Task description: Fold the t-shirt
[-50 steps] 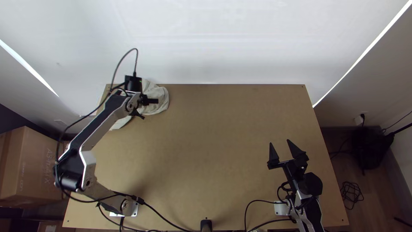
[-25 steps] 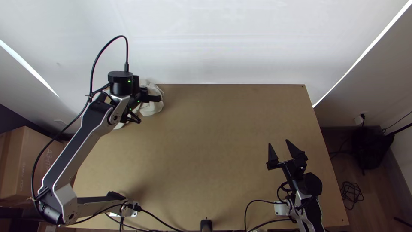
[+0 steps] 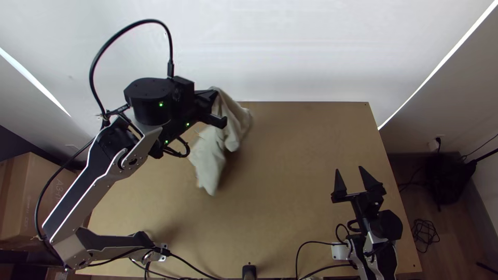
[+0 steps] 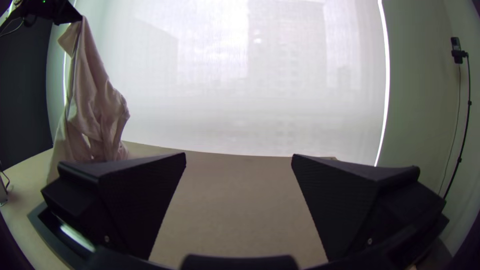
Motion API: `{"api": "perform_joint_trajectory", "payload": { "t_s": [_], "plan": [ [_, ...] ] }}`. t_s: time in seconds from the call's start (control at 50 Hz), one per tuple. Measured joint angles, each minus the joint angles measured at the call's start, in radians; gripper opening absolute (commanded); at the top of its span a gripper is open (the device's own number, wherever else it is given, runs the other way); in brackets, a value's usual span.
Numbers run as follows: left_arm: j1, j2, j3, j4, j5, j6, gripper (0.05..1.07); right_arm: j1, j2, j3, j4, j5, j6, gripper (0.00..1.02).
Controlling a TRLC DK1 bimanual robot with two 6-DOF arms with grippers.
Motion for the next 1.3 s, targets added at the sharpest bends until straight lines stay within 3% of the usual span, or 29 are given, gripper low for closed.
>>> {"api": "perform_joint_trajectory", "payload": {
  "t_s": [0.2,0.44,0.82,1.08,1.3],
  "plan": [
    [-0.062,0.125,0.272,-0.043,0.008,0.009,0.08,-0.035,0.081,0.1,-0.008,0.0,-0.01,0.98],
    [-0.074,0.135,0.321,-0.029,0.019,0.038,0.08,-0.056,0.261,0.248,-0.037,0.0,-0.009,0.98],
    [-0.074,0.135,0.035,-0.055,0.092,0.033,0.08,0.012,0.577,0.603,-0.246,-0.005,0.094,0.98],
    [-0.1,0.132,-0.089,-0.02,0.211,0.034,0.08,0.052,0.835,0.768,-0.317,-0.106,0.192,0.98],
    [-0.123,0.058,-0.243,-0.002,0.259,0.072,0.08,0.116,1.116,0.899,-0.354,-0.122,0.262,0.98]
  ]
}}
